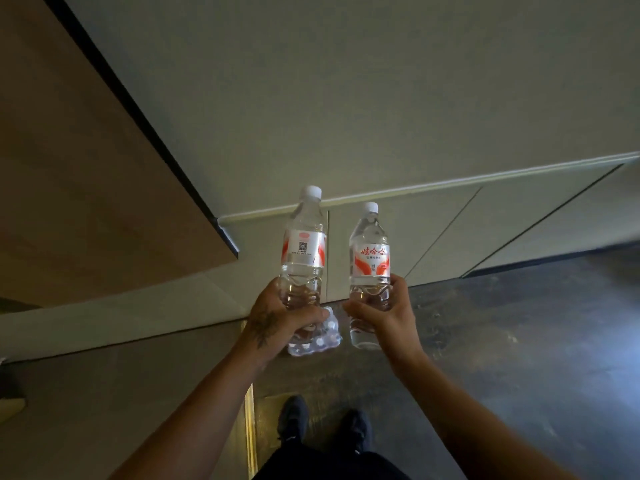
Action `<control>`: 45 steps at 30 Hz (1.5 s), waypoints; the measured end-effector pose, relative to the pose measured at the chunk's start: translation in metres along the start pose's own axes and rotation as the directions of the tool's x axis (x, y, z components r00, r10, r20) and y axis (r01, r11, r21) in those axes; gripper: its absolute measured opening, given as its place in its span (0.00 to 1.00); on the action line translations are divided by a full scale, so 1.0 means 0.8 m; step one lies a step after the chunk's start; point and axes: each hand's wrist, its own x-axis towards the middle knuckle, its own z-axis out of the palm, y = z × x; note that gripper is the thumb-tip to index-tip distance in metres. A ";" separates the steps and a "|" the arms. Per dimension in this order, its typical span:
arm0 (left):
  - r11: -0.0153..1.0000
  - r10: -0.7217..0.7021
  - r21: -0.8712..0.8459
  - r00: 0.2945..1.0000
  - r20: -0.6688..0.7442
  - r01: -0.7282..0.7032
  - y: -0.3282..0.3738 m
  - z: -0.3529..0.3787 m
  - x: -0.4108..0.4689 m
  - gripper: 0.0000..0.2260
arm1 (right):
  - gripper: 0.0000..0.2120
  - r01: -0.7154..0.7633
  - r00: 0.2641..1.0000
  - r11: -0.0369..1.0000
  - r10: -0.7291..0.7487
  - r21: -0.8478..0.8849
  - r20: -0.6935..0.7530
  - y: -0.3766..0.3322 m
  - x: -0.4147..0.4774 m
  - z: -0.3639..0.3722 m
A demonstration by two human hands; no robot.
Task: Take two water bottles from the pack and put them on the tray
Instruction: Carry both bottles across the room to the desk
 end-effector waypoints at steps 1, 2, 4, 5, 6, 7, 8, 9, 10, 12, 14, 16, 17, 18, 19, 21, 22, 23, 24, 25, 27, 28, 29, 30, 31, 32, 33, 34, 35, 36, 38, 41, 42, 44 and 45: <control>1.000 0.007 0.019 1.000 0.020 -0.007 0.006 0.003 0.004 0.36 | 0.33 0.009 1.000 1.000 -0.008 0.010 -0.029 -0.002 -0.002 -0.004; 0.999 0.016 0.036 0.999 0.041 -0.017 0.013 0.008 0.007 0.38 | 0.33 0.021 0.998 1.000 -0.020 0.019 -0.064 -0.004 -0.005 -0.009; 0.997 0.037 0.071 0.995 0.094 -0.044 0.024 0.020 0.015 0.38 | 0.31 0.047 0.988 0.998 -0.041 0.043 -0.147 -0.004 -0.015 -0.023; 0.994 0.045 0.089 0.991 0.127 -0.056 0.030 0.027 0.020 0.39 | 0.31 0.059 0.980 0.997 -0.048 0.052 -0.191 -0.003 -0.021 -0.030; 0.992 0.050 0.107 0.985 0.167 -0.069 0.034 0.035 0.024 0.40 | 0.32 0.069 0.970 0.996 -0.053 0.059 -0.239 0.000 -0.028 -0.037; 0.988 0.052 0.128 0.976 0.211 -0.081 0.037 0.045 0.030 0.41 | 0.34 0.076 0.955 0.995 -0.055 0.063 -0.291 0.003 -0.036 -0.045; 0.984 0.051 0.153 0.965 0.259 -0.093 0.038 0.055 0.035 0.41 | 0.35 0.080 0.938 0.994 -0.052 0.069 -0.343 0.006 -0.046 -0.052; 0.979 0.044 0.178 0.950 0.308 -0.102 0.039 0.067 0.038 0.40 | 0.36 0.083 0.918 0.993 -0.045 0.080 -0.395 0.010 -0.057 -0.059; 0.973 0.037 0.200 0.933 0.359 -0.115 0.040 0.081 0.040 0.38 | 0.37 0.089 0.894 0.992 -0.039 0.091 -0.447 0.015 -0.069 -0.067; 0.958 0.033 0.237 0.882 0.470 -0.162 0.038 0.108 0.041 0.31 | 0.38 0.097 0.838 0.989 -0.021 0.111 -0.545 0.030 -0.098 -0.082; 0.943 0.016 0.266 0.821 0.571 -0.203 0.034 0.138 0.037 0.27 | 0.37 0.096 0.778 0.985 0.016 0.144 -0.628 0.049 -0.131 -0.095; 0.911 -0.005 0.322 0.772 0.635 -0.259 0.029 0.169 0.027 0.28 | 0.38 0.097 0.705 0.980 0.057 0.176 -0.707 0.067 -0.165 -0.104; 0.895 -0.019 0.345 0.751 0.660 -0.281 0.025 0.184 0.020 0.29 | 0.39 0.099 0.663 0.977 0.078 0.190 -0.745 0.076 -0.183 -0.108; 0.885 -0.030 0.357 0.728 0.685 -0.299 0.020 0.198 0.011 0.28 | 0.40 0.105 0.620 0.973 0.099 0.207 -0.779 0.084 -0.200 -0.110; 0.874 -0.043 0.368 0.704 0.709 -0.318 0.013 0.212 0.003 0.28 | 0.40 0.113 0.575 0.967 0.123 0.227 -0.809 0.092 -0.218 -0.112; 0.855 -0.084 0.392 0.655 0.751 -0.339 0.000 0.237 -0.017 0.33 | 0.39 0.126 0.498 0.956 0.170 0.265 -0.850 0.105 -0.253 -0.116; 0.848 -0.106 0.398 0.623 0.775 -0.350 -0.006 0.250 -0.027 0.35 | 0.39 0.127 0.465 0.953 0.188 0.275 -0.865 0.111 -0.268 -0.118; 0.838 -0.126 0.404 0.590 0.797 -0.368 -0.011 0.262 -0.038 0.35 | 0.38 0.128 0.433 0.950 0.204 0.284 -0.878 0.118 -0.284 -0.121; 0.828 -0.142 0.408 0.560 0.816 -0.384 -0.017 0.276 -0.048 0.35 | 0.38 0.131 0.401 0.947 0.219 0.293 -0.889 0.124 -0.298 -0.125; 0.825 -0.151 0.405 0.536 0.831 -0.395 -0.022 0.289 -0.058 0.36 | 0.38 0.138 0.372 0.943 0.234 0.302 -0.898 0.130 -0.311 -0.129; 0.826 -0.160 0.395 0.505 0.848 -0.402 -0.027 0.314 -0.078 0.40 | 0.37 0.154 0.328 0.935 0.257 0.320 -0.909 0.140 -0.334 -0.141; 0.824 -0.168 0.395 0.490 0.855 -0.407 -0.030 0.325 -0.087 0.41 | 0.36 0.163 0.312 0.932 0.263 0.324 -0.913 0.144 -0.344 -0.148; 0.820 -0.179 0.398 0.475 0.861 -0.411 -0.032 0.336 -0.096 0.42 | 0.36 0.170 0.299 0.929 0.270 0.330 -0.915 0.147 -0.353 -0.156; 0.819 -0.187 0.398 0.462 0.867 -0.414 -0.034 0.348 -0.106 0.42 | 0.36 0.175 0.291 0.927 0.274 0.333 -0.916 0.149 -0.362 -0.165; 0.822 -0.188 0.393 0.456 0.870 -0.412 -0.036 0.359 -0.115 0.41 | 0.36 0.180 0.287 0.926 0.273 0.332 -0.918 0.150 -0.370 -0.175; 0.827 -0.183 0.387 0.455 0.872 -0.408 -0.037 0.369 -0.125 0.41 | 0.37 0.185 0.285 0.925 0.273 0.333 -0.919 0.152 -0.378 -0.185; 0.830 -0.171 0.378 0.458 0.872 -0.410 -0.043 0.390 -0.145 0.40 | 0.37 0.194 0.288 0.922 0.274 0.336 -0.918 0.159 -0.397 -0.205; 0.832 -0.162 0.375 0.466 0.870 -0.410 -0.049 0.406 -0.158 0.39 | 0.36 0.196 0.295 0.922 0.271 0.335 -0.916 0.164 -0.410 -0.219; 0.835 -0.157 0.373 0.475 0.866 -0.405 -0.050 0.411 -0.161 0.38 | 0.36 0.191 0.300 0.925 0.264 0.329 -0.917 0.163 -0.412 -0.224; 0.840 -0.154 0.369 0.477 0.865 -0.397 -0.052 0.417 -0.162 0.37 | 0.36 0.187 0.304 0.928 0.258 0.323 -0.917 0.163 -0.414 -0.229; 0.844 -0.159 0.374 0.488 0.858 -0.384 -0.055 0.423 -0.163 0.37 | 0.38 0.190 0.310 0.928 0.254 0.321 -0.916 0.164 -0.416 -0.236; 0.856 -0.161 0.378 0.513 0.843 -0.352 -0.063 0.446 -0.180 0.38 | 0.38 0.210 0.311 0.920 0.258 0.331 -0.915 0.171 -0.432 -0.264; 0.861 -0.162 0.376 0.515 0.842 -0.344 -0.064 0.454 -0.183 0.38 | 0.39 0.211 0.309 0.918 0.264 0.336 -0.914 0.173 -0.435 -0.272; 0.858 -0.170 0.382 0.513 0.842 -0.343 -0.064 0.468 -0.185 0.38 | 0.39 0.207 0.310 0.916 0.272 0.344 -0.911 0.175 -0.438 -0.285; 0.856 -0.176 0.386 0.508 0.843 -0.344 -0.063 0.476 -0.184 0.38 | 0.38 0.206 0.310 0.916 0.273 0.345 -0.910 0.176 -0.438 -0.291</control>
